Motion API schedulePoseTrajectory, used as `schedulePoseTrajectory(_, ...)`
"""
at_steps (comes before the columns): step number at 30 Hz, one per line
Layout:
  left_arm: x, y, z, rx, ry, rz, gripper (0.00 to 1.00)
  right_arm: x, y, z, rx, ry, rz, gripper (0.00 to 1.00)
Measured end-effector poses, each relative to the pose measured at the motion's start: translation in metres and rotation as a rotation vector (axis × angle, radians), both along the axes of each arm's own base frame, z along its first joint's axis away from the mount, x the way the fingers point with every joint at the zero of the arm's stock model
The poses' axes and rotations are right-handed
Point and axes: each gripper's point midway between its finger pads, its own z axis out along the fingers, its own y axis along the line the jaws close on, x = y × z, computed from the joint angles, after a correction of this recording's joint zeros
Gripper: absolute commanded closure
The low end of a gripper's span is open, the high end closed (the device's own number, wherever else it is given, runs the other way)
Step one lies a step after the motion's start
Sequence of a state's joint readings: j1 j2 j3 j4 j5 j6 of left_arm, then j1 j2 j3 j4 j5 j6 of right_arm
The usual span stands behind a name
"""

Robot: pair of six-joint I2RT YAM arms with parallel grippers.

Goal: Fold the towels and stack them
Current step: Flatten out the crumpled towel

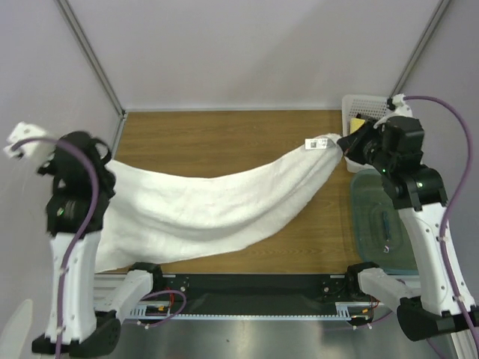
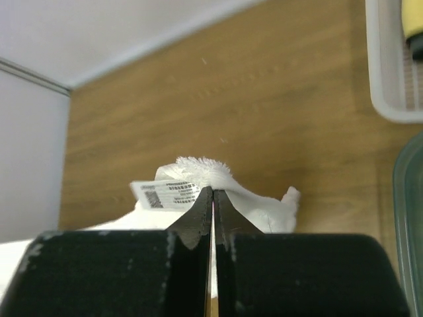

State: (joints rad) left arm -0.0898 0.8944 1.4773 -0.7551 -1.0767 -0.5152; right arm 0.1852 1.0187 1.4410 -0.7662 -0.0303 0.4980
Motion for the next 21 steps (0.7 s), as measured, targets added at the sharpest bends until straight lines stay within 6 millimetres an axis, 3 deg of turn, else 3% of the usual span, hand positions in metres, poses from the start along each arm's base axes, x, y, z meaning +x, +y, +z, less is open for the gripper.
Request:
schedulePoseTrajectory(5,0.078,0.001,-0.096,-0.051,0.231,-0.051,1.0,0.021,0.002,-0.073,-0.008,0.175,-0.031,1.0)
schedulePoseTrajectory(7,0.1,0.006,-0.127,-0.084,0.285,-0.059,1.0,0.032,0.001,-0.089,-0.014,0.211,-0.048,1.0)
schedulePoseTrajectory(10,0.128,0.011,-0.153,-0.119,0.308,-0.072,1.0,0.057,0.004,-0.092,-0.011,0.189,-0.054,1.0)
schedulePoseTrajectory(13,0.149,0.008,-0.164,-0.137,0.294,-0.108,1.0,0.075,0.007,-0.093,-0.007,0.159,-0.053,1.0)
schedulePoseTrajectory(15,0.157,0.005,-0.162,-0.141,0.266,-0.139,1.0,0.08,0.007,-0.085,-0.014,0.131,-0.047,1.0)
schedulePoseTrajectory(21,0.159,0.001,-0.128,-0.114,0.184,-0.186,1.0,0.078,0.006,-0.017,-0.013,-0.046,-0.033,1.0)
